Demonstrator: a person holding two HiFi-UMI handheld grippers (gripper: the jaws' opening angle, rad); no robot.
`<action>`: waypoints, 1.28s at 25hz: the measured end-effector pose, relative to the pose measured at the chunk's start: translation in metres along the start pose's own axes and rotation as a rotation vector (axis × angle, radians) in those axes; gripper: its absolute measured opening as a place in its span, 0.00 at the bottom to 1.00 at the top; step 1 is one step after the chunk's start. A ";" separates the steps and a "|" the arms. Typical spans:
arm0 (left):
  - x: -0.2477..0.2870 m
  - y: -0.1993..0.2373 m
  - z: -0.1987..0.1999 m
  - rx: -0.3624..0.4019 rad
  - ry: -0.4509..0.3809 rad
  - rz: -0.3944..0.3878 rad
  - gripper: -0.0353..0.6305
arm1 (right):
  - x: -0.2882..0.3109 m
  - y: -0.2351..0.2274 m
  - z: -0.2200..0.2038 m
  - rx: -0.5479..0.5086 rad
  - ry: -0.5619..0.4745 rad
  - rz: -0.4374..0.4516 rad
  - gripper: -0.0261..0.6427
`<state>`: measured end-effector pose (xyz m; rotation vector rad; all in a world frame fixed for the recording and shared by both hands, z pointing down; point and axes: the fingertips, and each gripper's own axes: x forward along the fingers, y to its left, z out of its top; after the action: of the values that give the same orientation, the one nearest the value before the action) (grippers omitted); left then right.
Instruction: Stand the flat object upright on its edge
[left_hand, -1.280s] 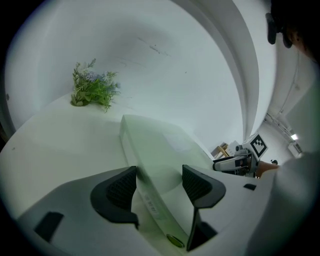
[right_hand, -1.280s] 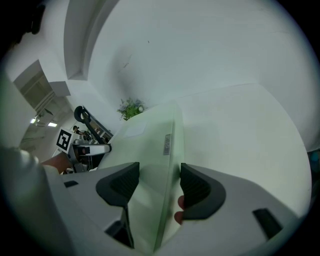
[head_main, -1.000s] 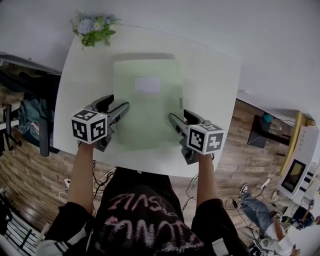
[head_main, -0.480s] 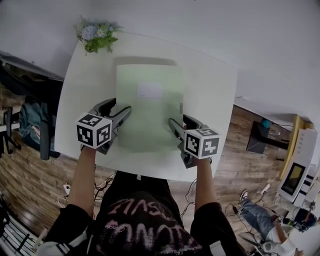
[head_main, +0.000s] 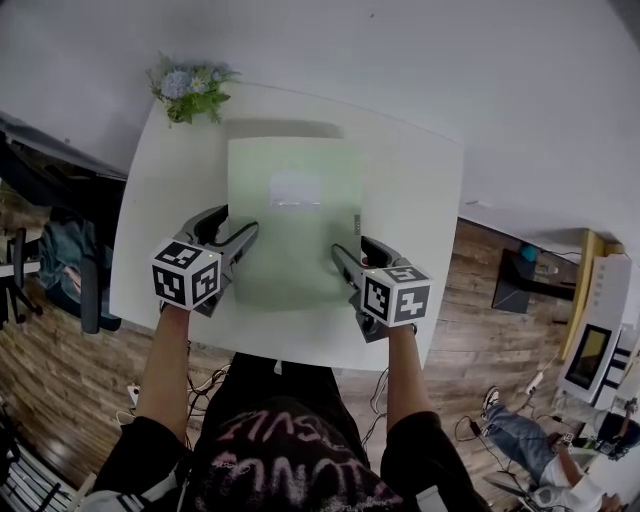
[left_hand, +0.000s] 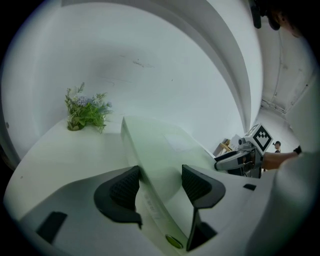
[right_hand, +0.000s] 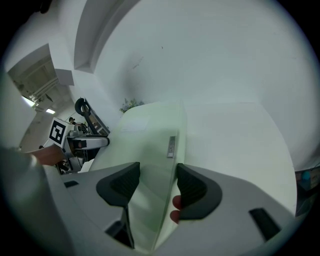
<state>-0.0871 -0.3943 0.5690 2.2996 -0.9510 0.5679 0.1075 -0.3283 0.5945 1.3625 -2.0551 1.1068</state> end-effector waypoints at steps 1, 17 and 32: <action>0.000 0.000 0.003 0.010 -0.008 0.001 0.48 | 0.000 0.000 0.003 -0.006 -0.006 -0.001 0.41; -0.021 -0.009 0.050 0.204 -0.162 -0.025 0.47 | -0.018 0.015 0.031 -0.095 -0.179 -0.076 0.41; -0.039 -0.008 0.078 0.344 -0.317 -0.041 0.47 | -0.024 0.032 0.050 -0.157 -0.345 -0.131 0.41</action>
<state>-0.0942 -0.4214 0.4865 2.7709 -1.0104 0.3781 0.0922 -0.3491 0.5361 1.6710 -2.1938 0.6763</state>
